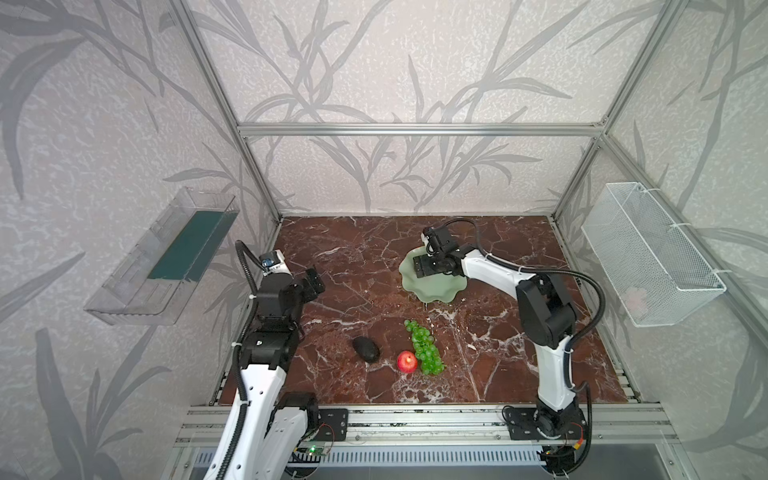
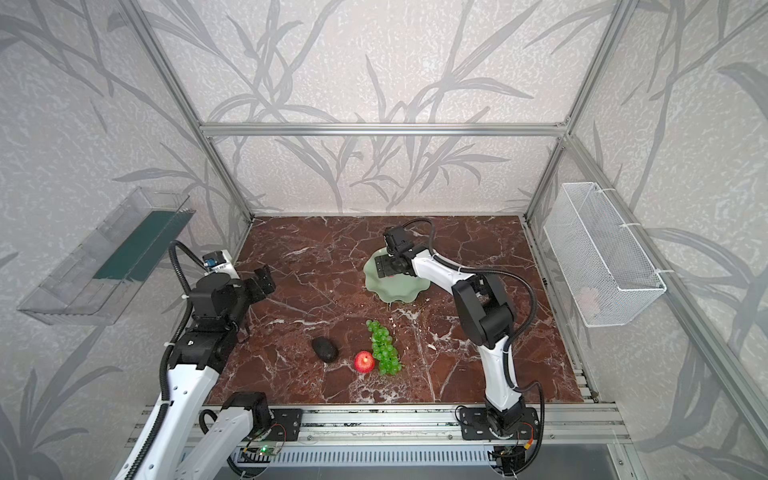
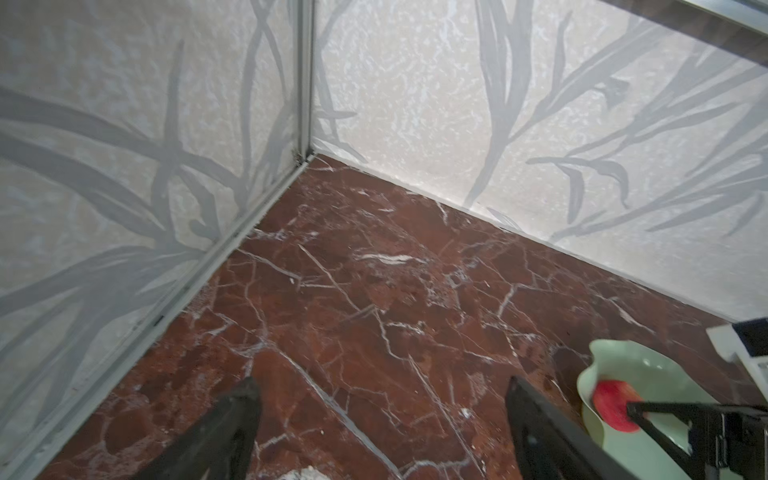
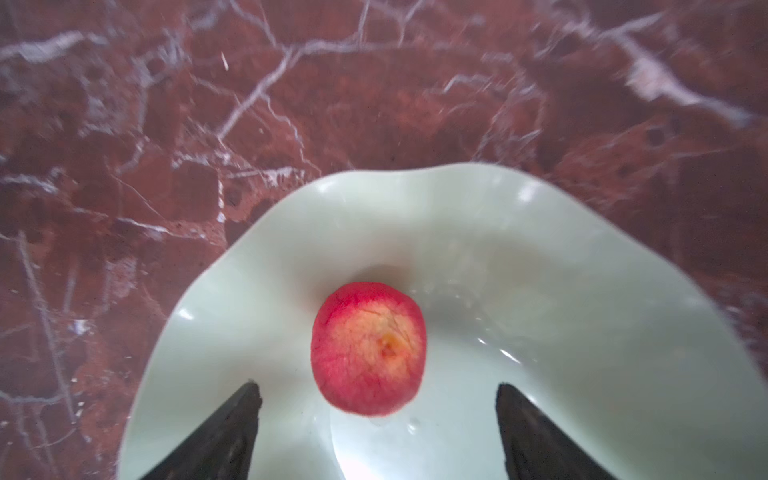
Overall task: Place and organize the fake fruits in the fruit bowl
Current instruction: 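Carry the apple into the green bowl with the right gripper and release, then grasp the dark avocado with the left gripper while the right gripper withdraws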
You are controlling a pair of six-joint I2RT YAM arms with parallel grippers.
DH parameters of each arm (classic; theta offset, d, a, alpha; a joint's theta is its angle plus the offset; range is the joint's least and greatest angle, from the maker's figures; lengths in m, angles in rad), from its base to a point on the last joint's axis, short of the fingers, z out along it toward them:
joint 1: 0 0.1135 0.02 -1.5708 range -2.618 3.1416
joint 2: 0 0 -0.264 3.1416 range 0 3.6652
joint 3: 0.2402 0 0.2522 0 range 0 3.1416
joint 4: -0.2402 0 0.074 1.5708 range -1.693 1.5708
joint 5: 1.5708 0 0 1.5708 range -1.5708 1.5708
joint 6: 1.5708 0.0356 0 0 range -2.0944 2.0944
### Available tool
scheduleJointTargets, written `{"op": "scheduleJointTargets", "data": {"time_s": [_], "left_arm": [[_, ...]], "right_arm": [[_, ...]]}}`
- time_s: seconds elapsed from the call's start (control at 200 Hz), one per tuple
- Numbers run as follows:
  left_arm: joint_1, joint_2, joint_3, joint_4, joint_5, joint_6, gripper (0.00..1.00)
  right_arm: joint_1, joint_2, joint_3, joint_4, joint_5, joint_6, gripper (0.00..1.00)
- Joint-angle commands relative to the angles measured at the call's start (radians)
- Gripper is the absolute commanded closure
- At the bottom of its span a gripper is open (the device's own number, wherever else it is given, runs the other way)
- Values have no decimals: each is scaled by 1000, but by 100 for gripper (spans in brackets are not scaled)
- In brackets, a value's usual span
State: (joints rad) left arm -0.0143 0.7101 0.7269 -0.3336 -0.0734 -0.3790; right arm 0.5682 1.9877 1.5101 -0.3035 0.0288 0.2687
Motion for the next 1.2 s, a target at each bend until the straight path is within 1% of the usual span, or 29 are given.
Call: {"op": "scheduleJointTargets", "data": {"time_s": [0.0, 0.065, 0.145, 0.205, 0.27, 0.335, 0.385, 0.475, 0.59, 0.66, 0.77, 0.875, 1.015, 1.195], "left_arm": [[-6, -33, -5, -171, 179, -136, 9], [-13, -35, -24, -229, 253, -206, 11], [-49, -41, -55, -293, 303, -272, 13], [-102, -56, -75, -337, 289, -310, 13], [-187, -76, -94, -373, 245, -353, 13], [-256, -90, -115, -400, 207, -410, 13], [-296, -96, -137, -409, 204, -454, 13], [-362, -85, -174, -413, 203, -524, 13], [-455, -56, -207, -388, 138, -587, 13], [-496, -32, -220, -348, 120, -616, 13], [-554, 42, -226, -290, 110, -653, 13], [-612, 114, -238, -254, 69, -699, 13], [-638, 163, -274, -159, 51, -748, 13], [-641, 256, -264, -126, 18, -729, 13]], "right_arm": [[-4, -185, -104, 78, 16, 7, 6], [-5, -263, -191, 124, -2, 15, 4], [-5, -358, -310, 191, -51, 22, 1], [-3, -422, -409, 275, -98, 14, 1], [-3, -478, -494, 336, -125, 18, 1], [-3, -517, -547, 361, -146, 12, 1], [-3, -538, -576, 372, -166, 5, 1], [-3, -570, -612, 386, -186, 4, 1], [-4, -594, -633, 391, -193, 7, 1], [-2, -602, -637, 394, -196, 7, 1], [-3, -617, -641, 385, -197, 3, 1], [-2, -636, -652, 381, -193, 0, 1], [-5, -670, -673, 373, -178, -7, 1], [-7, -700, -689, 359, -165, -16, 1]]}}
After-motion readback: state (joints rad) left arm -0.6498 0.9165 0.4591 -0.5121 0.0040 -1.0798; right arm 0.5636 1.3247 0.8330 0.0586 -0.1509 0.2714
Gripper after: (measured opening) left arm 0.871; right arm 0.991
